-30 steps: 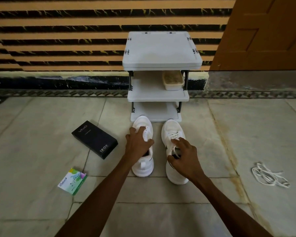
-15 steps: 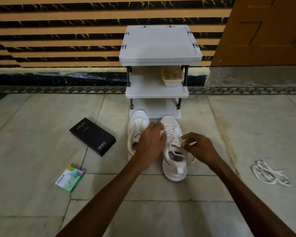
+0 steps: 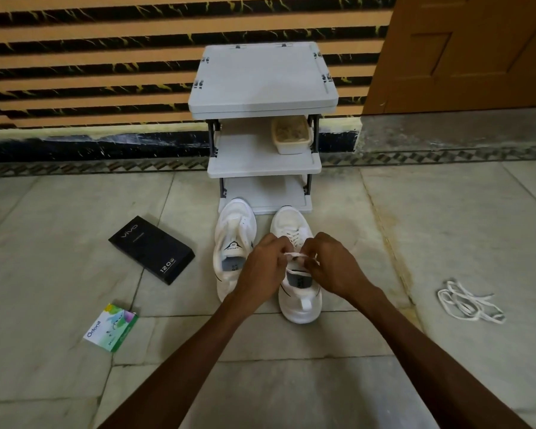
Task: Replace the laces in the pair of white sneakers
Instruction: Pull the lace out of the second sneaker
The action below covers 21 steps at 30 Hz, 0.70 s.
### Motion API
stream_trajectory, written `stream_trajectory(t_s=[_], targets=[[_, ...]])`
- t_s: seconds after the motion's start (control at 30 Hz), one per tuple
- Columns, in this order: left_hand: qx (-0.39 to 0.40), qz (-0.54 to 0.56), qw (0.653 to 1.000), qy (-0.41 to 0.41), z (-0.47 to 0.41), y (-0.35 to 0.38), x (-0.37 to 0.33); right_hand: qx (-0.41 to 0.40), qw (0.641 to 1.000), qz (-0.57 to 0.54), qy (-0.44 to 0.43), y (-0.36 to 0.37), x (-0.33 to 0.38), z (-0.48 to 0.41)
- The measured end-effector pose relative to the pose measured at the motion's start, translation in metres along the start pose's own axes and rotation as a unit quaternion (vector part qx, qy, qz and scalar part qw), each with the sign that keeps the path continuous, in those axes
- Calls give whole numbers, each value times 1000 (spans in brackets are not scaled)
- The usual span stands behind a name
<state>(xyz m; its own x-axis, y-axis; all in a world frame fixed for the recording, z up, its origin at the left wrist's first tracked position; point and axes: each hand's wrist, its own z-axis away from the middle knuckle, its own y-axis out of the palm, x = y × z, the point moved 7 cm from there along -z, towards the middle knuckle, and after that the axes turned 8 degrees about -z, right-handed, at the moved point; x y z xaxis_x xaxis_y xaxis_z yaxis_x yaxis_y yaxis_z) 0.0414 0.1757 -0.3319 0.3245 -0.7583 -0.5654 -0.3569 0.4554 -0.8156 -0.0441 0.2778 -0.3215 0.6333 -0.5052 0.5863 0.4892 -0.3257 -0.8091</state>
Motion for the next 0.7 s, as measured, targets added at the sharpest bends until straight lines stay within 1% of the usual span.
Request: stream_trajectory(t_s=[0.13, 0.2, 0.23, 0.3, 0.37, 0.4, 0.43, 0.5, 0.53, 0.57, 0.6, 0.63, 0.7], targets=[[123, 77, 989, -36, 1, 15, 4, 34, 999, -28, 21, 1, -11, -6], [146, 78, 985, -39, 0, 16, -1, 33, 997, -57, 36, -3, -15, -5], [140, 85, 985, -47, -3, 13, -1, 27, 996, -67, 43, -8, -16, -3], [105, 97, 986, -90, -13, -3, 2, 1, 993, -97, 64, -22, -22, 0], [63, 97, 978, -174, -21, -26, 12, -53, 978, -167, 110, -42, -37, 3], [40, 95, 973, -208, -24, -38, 17, -89, 964, -208, 138, -52, -47, 5], [15, 98, 970, -223, -26, -50, 20, -122, 947, -247, 162, -60, -57, 7], [-42, 134, 960, -242, -27, -71, 20, -188, 908, -319, 195, -78, -73, 13], [-65, 160, 950, -259, -25, -79, 20, -219, 893, -337, 204, -86, -78, 17], [-81, 167, 944, -272, -24, -86, 20, -247, 887, -329, 210, -93, -81, 19], [-91, 143, 946, -277, -23, -91, 18, -269, 894, -289, 212, -99, -82, 22], [-102, 86, 955, -266, -21, -96, 13, -283, 909, -220, 211, -103, -82, 24], [-141, -62, 965, -210, -16, -102, -2, -285, 933, -62, 209, -102, -73, 28]])
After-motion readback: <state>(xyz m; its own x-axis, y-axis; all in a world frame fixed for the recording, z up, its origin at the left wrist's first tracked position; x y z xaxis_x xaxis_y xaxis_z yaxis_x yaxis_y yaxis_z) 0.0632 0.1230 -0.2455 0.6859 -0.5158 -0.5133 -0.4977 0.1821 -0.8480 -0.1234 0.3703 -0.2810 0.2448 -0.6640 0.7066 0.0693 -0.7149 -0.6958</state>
